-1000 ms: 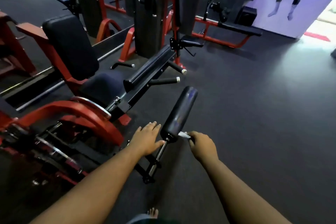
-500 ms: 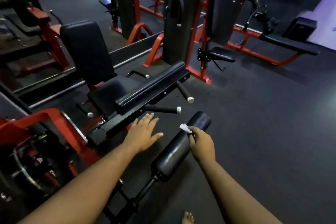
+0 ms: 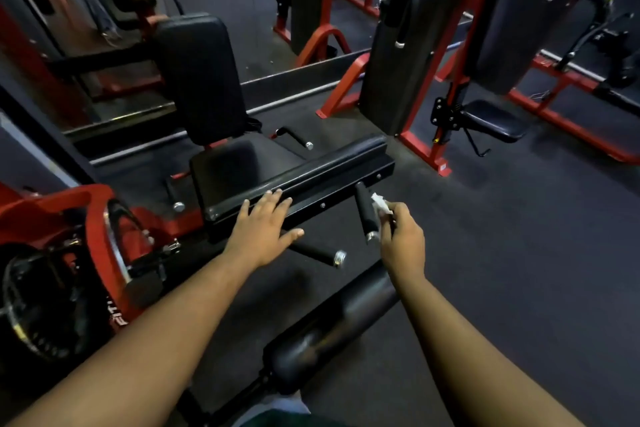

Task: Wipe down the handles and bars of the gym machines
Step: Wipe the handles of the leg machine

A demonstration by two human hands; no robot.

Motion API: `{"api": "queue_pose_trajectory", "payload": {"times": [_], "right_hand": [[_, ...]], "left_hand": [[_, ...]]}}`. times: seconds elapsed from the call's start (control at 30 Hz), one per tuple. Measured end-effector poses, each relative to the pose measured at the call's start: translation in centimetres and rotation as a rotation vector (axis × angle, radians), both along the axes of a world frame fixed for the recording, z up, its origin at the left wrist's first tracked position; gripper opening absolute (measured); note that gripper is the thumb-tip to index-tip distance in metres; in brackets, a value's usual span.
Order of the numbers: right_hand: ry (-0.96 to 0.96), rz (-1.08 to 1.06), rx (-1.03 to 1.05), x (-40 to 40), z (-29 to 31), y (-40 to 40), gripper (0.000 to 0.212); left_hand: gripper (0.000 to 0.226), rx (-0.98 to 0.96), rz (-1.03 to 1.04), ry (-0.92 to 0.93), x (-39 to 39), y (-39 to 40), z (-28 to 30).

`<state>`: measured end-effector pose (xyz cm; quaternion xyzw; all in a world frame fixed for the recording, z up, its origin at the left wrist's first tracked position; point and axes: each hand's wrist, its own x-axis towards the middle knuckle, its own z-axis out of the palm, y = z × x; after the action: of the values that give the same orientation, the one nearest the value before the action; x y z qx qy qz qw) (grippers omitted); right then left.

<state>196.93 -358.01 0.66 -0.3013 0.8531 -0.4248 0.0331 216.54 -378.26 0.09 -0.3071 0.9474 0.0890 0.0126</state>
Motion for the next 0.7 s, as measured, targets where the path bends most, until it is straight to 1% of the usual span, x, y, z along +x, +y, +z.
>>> {"api": "queue_pose_trajectory", "payload": {"times": [0.13, 0.27, 0.33, 0.4, 0.47, 0.53, 0.57, 0.7], "right_hand": [[0.007, 0.041, 0.096, -2.7, -0.2, -1.6, 0.011], [0.077, 0.144, 0.139, -6.3, 0.2, -4.4, 0.013], [0.112, 0.260, 0.244, -8.6, -0.5, -6.7, 0.022], [0.215, 0.397, 0.370, -10.2, -2.1, -8.5, 0.030], [0.204, 0.504, 0.480, -11.3, -3.9, -9.3, 0.036], [0.090, 0.531, 0.440, -11.8, -4.6, -8.9, 0.039], [0.068, 0.557, 0.400, -11.7, -4.6, -8.3, 0.038], [0.085, 0.795, 0.306, -11.9, -3.5, -4.2, 0.040]], "left_hand": [[0.084, -0.009, 0.012, -0.003, -2.9, -2.2, -1.1], [0.088, 0.009, 0.076, -0.019, -5.7, -3.2, -1.9], [0.091, 0.022, 0.117, -0.047, -6.9, -3.8, -2.2], [0.094, 0.027, 0.150, -0.081, -7.6, -4.2, -2.6], [0.096, 0.024, 0.190, -0.115, -8.0, -4.1, -3.2], [0.097, 0.004, 0.229, -0.126, -8.3, -3.8, -3.7], [0.098, 0.002, 0.243, -0.130, -8.3, -3.8, -3.9], [0.098, 0.009, 0.287, -0.159, -8.7, -3.8, -4.3]]}}
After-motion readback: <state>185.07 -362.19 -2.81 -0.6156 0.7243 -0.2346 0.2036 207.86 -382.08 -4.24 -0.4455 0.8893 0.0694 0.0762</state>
